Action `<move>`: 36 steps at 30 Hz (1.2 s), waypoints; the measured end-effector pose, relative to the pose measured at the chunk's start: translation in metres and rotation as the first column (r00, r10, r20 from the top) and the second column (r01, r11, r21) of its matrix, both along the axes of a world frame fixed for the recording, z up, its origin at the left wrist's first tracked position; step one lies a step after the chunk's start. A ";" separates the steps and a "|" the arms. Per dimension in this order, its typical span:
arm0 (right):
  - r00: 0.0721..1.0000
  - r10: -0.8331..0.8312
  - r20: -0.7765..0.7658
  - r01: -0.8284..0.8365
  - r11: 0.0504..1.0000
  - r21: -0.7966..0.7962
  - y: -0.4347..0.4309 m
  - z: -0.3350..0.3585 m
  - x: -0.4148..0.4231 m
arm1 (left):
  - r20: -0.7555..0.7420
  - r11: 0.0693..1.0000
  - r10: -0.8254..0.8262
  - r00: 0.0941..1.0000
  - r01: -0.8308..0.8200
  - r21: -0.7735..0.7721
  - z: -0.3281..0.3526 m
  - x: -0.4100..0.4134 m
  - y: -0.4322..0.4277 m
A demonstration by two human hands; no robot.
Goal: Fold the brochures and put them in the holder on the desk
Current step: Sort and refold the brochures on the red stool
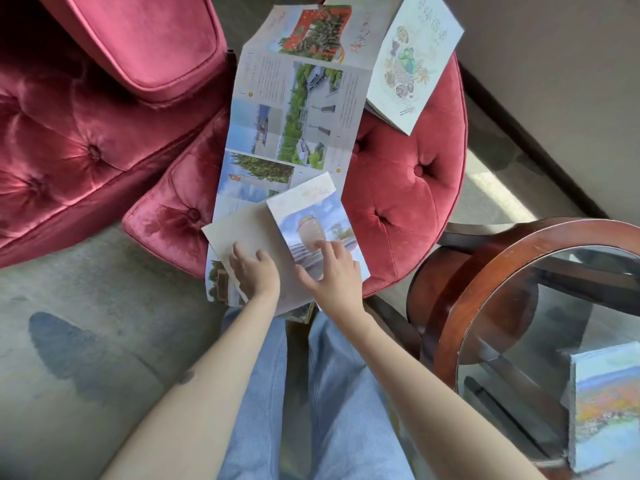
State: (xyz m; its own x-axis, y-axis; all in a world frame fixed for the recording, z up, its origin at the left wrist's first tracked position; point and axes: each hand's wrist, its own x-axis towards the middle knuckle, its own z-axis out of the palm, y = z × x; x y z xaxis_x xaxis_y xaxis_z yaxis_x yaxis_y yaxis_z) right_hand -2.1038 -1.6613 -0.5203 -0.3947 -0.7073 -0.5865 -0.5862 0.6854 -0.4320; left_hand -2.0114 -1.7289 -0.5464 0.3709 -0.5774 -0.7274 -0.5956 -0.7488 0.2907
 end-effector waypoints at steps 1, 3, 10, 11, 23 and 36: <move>1.000 0.011 -0.022 -0.010 1.000 0.011 -0.001 -0.003 0.001 | 0.016 1.000 0.000 1.000 0.000 0.007 0.000 0.004 0.000; 0.997 -0.009 -0.071 0.011 1.000 0.028 -0.003 -0.008 -0.001 | 0.058 0.999 -0.009 0.998 0.006 0.039 -0.001 0.012 -0.002; 0.981 -0.113 -0.156 0.138 0.977 0.164 -0.019 -0.027 -0.034 | 0.088 0.991 0.007 0.996 -0.019 0.134 -0.012 0.036 -0.007; 0.981 -0.118 -0.151 0.145 0.973 0.180 -0.022 -0.029 -0.037 | 0.083 0.991 0.009 0.997 -0.020 0.134 -0.013 0.038 -0.007; 0.930 -0.356 -0.093 0.367 0.918 0.150 -0.035 -0.034 -0.038 | 0.073 0.991 0.081 0.994 -0.088 0.097 -0.018 0.047 -0.006; 0.593 -0.728 0.344 0.756 0.651 0.074 -0.020 -0.023 -0.055 | -0.040 0.957 0.265 0.963 -0.268 -0.113 -0.014 0.049 -0.011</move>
State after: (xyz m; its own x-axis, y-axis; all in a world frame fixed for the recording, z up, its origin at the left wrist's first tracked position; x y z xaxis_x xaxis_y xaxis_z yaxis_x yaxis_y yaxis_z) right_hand -2.1586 -1.6811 -0.5436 -0.6056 -0.2994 -0.7373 0.2901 0.7797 -0.5549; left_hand -1.9623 -1.7402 -0.5606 0.5056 -0.5412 -0.6719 -0.3710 -0.8395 0.3969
